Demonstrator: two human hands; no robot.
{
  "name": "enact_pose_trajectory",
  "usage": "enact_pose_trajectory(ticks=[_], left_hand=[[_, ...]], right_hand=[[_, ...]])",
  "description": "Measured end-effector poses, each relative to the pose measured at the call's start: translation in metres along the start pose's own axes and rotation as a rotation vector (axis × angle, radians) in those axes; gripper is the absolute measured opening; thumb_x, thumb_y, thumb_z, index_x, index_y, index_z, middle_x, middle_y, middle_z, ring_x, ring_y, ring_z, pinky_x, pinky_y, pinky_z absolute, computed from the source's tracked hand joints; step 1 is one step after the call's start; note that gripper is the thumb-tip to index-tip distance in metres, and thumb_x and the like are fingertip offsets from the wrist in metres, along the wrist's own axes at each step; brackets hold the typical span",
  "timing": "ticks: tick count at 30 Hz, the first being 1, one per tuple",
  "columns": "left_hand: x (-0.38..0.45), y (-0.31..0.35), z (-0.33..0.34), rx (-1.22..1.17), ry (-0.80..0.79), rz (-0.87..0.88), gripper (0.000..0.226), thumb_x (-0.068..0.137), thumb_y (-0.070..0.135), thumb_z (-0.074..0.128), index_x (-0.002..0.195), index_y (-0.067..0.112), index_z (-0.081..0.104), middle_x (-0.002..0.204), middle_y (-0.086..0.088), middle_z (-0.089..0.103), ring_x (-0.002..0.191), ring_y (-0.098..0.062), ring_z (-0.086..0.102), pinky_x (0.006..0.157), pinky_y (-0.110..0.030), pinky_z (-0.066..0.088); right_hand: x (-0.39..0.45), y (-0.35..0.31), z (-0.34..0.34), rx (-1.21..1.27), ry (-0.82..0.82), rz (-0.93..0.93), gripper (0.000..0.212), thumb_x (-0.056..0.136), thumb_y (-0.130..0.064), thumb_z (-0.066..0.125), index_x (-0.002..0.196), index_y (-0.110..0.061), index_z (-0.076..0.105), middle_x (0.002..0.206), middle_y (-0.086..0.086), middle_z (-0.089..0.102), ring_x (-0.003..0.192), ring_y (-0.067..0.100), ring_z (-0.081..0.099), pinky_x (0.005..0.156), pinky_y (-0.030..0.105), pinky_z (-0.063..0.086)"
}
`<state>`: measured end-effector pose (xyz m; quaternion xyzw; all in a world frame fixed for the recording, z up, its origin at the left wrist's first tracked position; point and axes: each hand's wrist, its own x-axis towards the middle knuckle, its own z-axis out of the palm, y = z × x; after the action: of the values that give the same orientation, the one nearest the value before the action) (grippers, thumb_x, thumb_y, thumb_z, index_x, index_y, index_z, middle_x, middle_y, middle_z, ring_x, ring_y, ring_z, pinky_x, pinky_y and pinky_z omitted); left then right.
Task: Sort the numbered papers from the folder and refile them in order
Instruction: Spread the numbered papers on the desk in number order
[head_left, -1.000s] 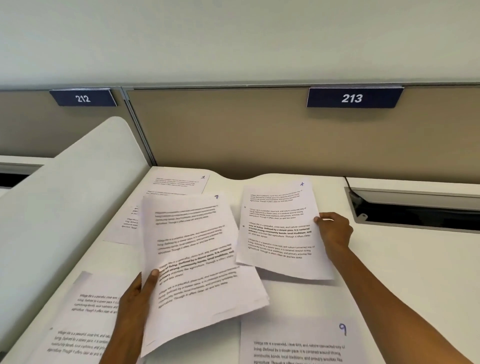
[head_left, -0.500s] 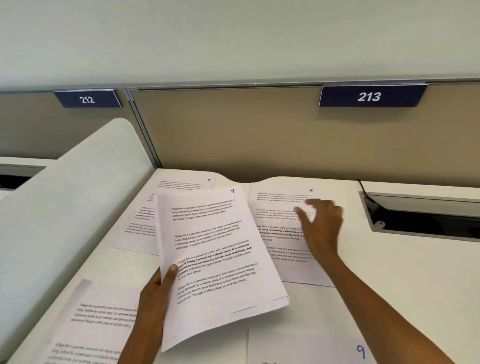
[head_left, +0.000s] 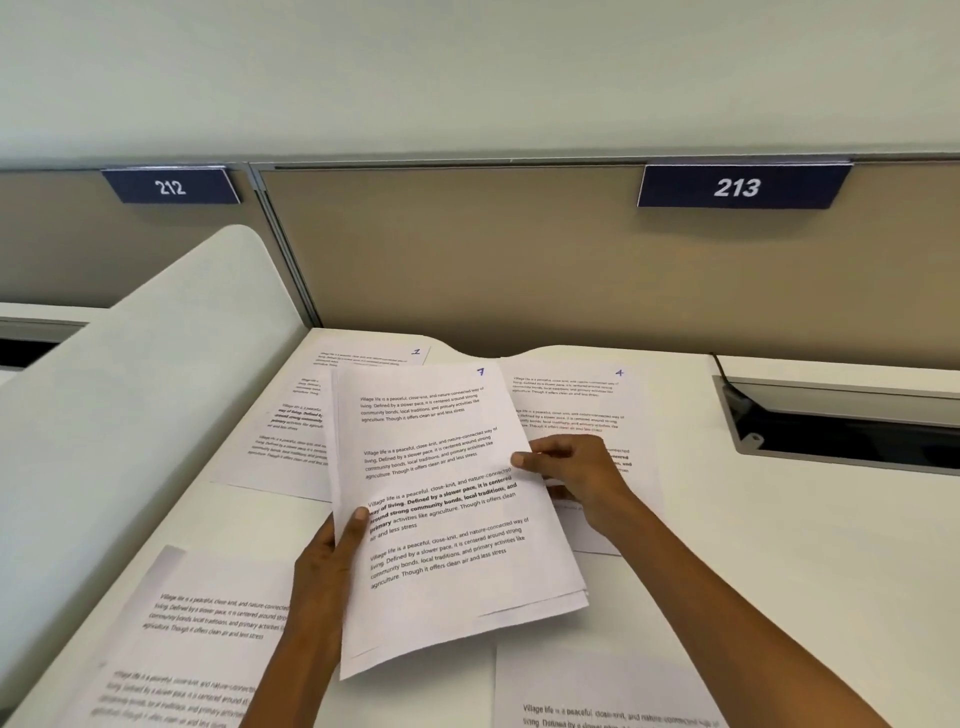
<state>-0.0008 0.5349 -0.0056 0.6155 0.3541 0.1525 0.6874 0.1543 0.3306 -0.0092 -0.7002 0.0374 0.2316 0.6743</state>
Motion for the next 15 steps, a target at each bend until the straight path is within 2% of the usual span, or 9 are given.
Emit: enact_pose_trajectory(ticks=[3, 6, 8, 11, 13, 15], left_hand=[[-0.006, 0.004, 0.000, 0.001, -0.032, 0.002, 0.017, 0.092, 0.027, 0.057, 0.108, 0.023, 0.057, 0.086, 0.011, 0.063, 0.077, -0.005, 0.058, 0.052, -0.011, 0.046], [-0.003, 0.015, -0.001, 0.046, -0.037, 0.033, 0.020, 0.091, 0.032, 0.058, 0.110, 0.024, 0.058, 0.097, 0.003, 0.065, 0.079, -0.007, 0.060, 0.061, -0.016, 0.045], [-0.010, 0.017, -0.007, 0.042, -0.066, 0.029, 0.022, 0.090, 0.033, 0.060, 0.110, 0.023, 0.060, 0.103, 0.001, 0.067, 0.084, -0.012, 0.063, 0.066, -0.021, 0.046], [-0.020, 0.026, -0.025, 0.054, -0.047, 0.052, 0.025, 0.090, 0.033, 0.060, 0.114, 0.024, 0.060, 0.098, 0.004, 0.069, 0.085, -0.017, 0.066, 0.067, -0.026, 0.050], [-0.023, 0.030, -0.047, 0.069, 0.006, 0.071, 0.032, 0.091, 0.036, 0.059, 0.121, 0.024, 0.058, 0.103, 0.001, 0.068, 0.089, -0.020, 0.065, 0.079, -0.033, 0.052], [-0.025, 0.030, -0.075, 0.060, 0.043, 0.032, 0.040, 0.090, 0.040, 0.059, 0.126, 0.022, 0.056, 0.117, -0.010, 0.065, 0.102, -0.038, 0.061, 0.095, -0.049, 0.046]], right_hand=[[-0.007, -0.007, -0.001, -0.032, 0.079, -0.008, 0.038, 0.059, -0.005, 0.088, 0.090, 0.001, 0.067, 0.093, 0.017, 0.072, 0.088, 0.034, 0.069, 0.071, 0.037, 0.058], [-0.013, -0.019, -0.007, -0.025, 0.139, -0.040, 0.025, 0.064, -0.008, 0.085, 0.082, -0.010, 0.068, 0.094, 0.011, 0.073, 0.083, 0.028, 0.069, 0.070, 0.035, 0.055], [-0.028, -0.021, -0.014, -0.024, 0.229, -0.063, 0.018, 0.067, -0.012, 0.083, 0.077, -0.015, 0.068, 0.092, 0.007, 0.073, 0.078, 0.025, 0.067, 0.064, 0.030, 0.051], [-0.049, -0.014, -0.030, 0.031, 0.370, -0.095, 0.013, 0.072, -0.013, 0.080, 0.074, -0.016, 0.068, 0.088, 0.006, 0.070, 0.077, 0.025, 0.064, 0.070, 0.030, 0.051], [-0.066, -0.005, -0.041, 0.049, 0.438, -0.090, 0.013, 0.071, -0.013, 0.080, 0.072, -0.016, 0.068, 0.085, 0.008, 0.070, 0.076, 0.026, 0.063, 0.077, 0.035, 0.054], [-0.088, 0.001, -0.052, 0.033, 0.451, -0.078, 0.014, 0.072, -0.012, 0.080, 0.070, -0.017, 0.067, 0.082, 0.007, 0.070, 0.076, 0.026, 0.063, 0.075, 0.035, 0.054]])
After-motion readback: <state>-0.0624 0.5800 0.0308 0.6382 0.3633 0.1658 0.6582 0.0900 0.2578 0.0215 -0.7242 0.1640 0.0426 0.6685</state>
